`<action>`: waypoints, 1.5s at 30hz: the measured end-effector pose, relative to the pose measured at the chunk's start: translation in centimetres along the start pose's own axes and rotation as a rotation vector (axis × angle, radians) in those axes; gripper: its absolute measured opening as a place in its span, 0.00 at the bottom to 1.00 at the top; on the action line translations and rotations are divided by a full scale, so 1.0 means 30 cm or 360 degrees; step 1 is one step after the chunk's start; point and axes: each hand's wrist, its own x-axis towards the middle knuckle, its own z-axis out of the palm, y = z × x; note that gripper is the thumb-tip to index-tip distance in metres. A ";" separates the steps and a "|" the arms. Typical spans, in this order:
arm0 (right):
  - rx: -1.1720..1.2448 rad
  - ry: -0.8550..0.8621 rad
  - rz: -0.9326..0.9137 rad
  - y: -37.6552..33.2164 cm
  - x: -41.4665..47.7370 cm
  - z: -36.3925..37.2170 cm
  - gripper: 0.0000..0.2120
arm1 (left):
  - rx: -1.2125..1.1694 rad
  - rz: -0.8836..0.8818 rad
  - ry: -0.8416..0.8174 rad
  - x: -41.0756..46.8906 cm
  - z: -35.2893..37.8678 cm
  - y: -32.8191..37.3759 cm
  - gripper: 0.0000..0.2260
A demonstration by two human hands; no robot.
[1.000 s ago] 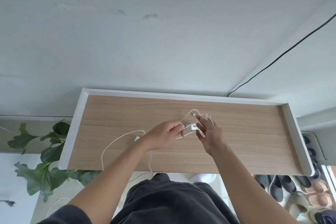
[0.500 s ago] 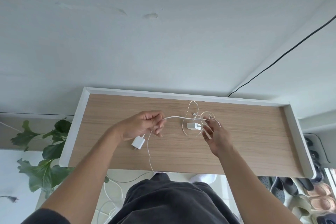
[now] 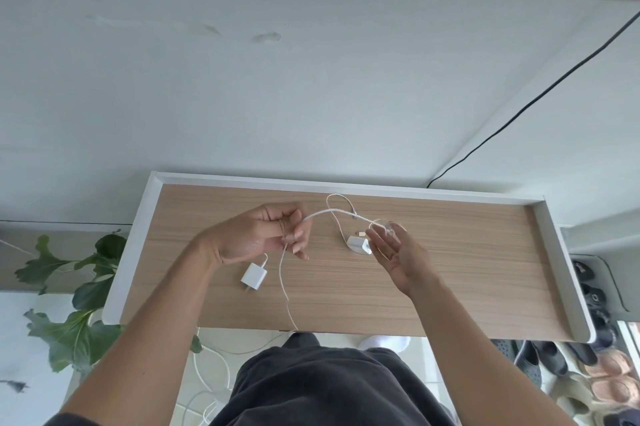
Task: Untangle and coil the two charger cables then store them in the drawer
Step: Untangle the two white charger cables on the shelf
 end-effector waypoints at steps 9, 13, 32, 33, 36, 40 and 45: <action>-0.0194 -0.0080 -0.0111 0.010 -0.032 0.073 0.17 | 0.0688 -0.1162 0.0140 0.142 0.080 -0.123 0.30; -0.0292 -0.0058 -0.0086 0.086 -0.045 0.094 0.15 | 0.0698 -0.0810 0.0415 0.263 0.199 -0.176 0.22; 0.0006 0.0071 -0.0072 -0.014 0.031 -0.068 0.23 | 0.0263 -0.0740 -0.0545 0.066 0.046 -0.130 0.11; 0.0012 0.0077 -0.0079 -0.017 0.032 -0.074 0.22 | 0.0195 -0.0692 -0.0568 0.049 0.033 -0.114 0.11; 0.0031 0.0077 -0.0079 -0.027 0.032 -0.088 0.15 | 0.0040 -0.0496 -0.0650 0.005 0.015 -0.051 0.16; 0.0043 0.0086 -0.0043 -0.036 0.042 -0.103 0.04 | -0.0058 -0.0242 -0.0756 -0.026 0.009 0.046 0.13; 0.0053 0.0149 -0.0125 -0.043 0.049 -0.106 0.20 | 0.0359 -0.0651 -0.0484 -0.026 -0.044 0.065 0.13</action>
